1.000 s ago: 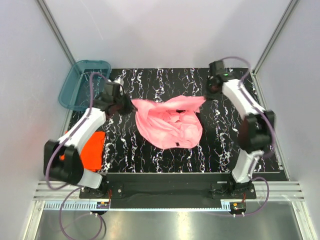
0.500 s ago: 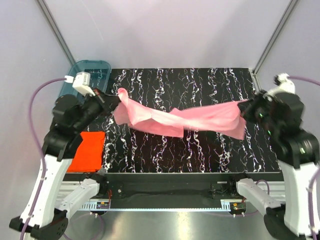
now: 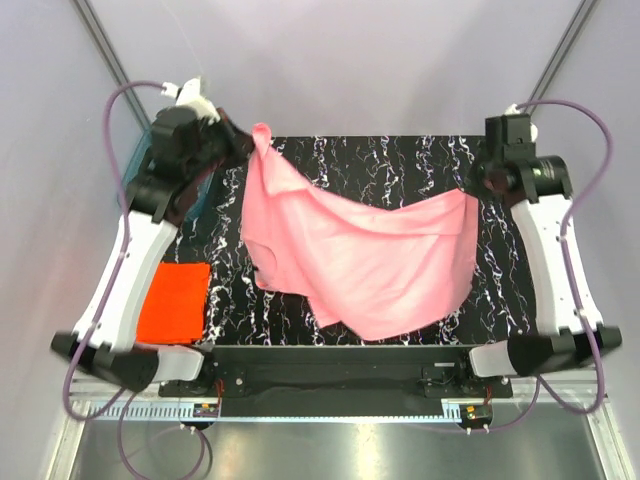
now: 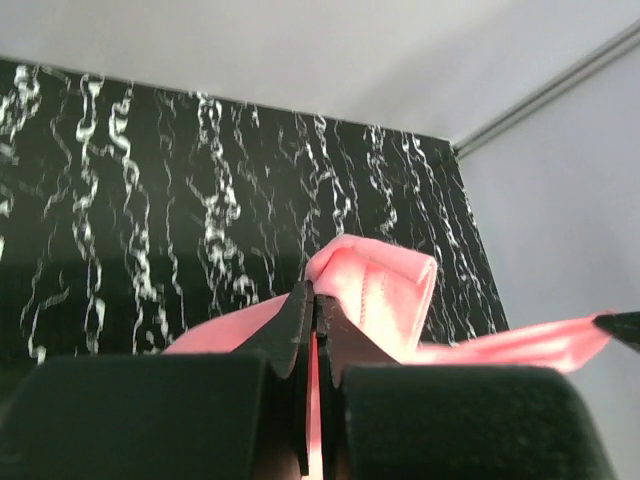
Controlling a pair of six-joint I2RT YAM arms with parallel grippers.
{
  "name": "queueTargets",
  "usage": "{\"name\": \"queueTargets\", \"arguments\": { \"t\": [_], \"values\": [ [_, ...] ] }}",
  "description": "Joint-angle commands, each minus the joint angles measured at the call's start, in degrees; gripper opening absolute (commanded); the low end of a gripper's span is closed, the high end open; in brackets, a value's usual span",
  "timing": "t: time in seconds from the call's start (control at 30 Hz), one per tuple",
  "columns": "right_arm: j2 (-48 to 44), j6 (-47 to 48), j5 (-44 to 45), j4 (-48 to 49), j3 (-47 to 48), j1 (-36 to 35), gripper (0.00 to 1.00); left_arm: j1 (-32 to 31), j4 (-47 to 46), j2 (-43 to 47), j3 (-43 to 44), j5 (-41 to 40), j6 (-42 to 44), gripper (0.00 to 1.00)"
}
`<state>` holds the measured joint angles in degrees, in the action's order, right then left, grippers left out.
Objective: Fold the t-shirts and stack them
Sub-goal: Flatten the tshirt out
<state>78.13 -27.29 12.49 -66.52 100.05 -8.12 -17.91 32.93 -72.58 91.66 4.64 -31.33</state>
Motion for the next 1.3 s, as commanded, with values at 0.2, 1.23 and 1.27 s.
{"name": "queueTargets", "arguments": {
  "t": [0.2, 1.23, 1.27],
  "values": [
    [-6.13, 6.9, -4.91, 4.55, 5.52, 0.56, 0.0, 0.34, -5.41, -4.08, 21.72, 4.93, 4.43, 0.0],
    [-8.97, -3.66, -1.24, 14.01, -15.22, 1.43, 0.0, 0.95, -16.13, -14.47, 4.67, 1.15, 16.64, 0.0],
    [-7.57, -3.48, -0.63, 16.05, -18.8, 1.61, 0.0, 1.12, -17.18, -17.66, 5.28, 1.16, 17.09, 0.0]
  ]
}}
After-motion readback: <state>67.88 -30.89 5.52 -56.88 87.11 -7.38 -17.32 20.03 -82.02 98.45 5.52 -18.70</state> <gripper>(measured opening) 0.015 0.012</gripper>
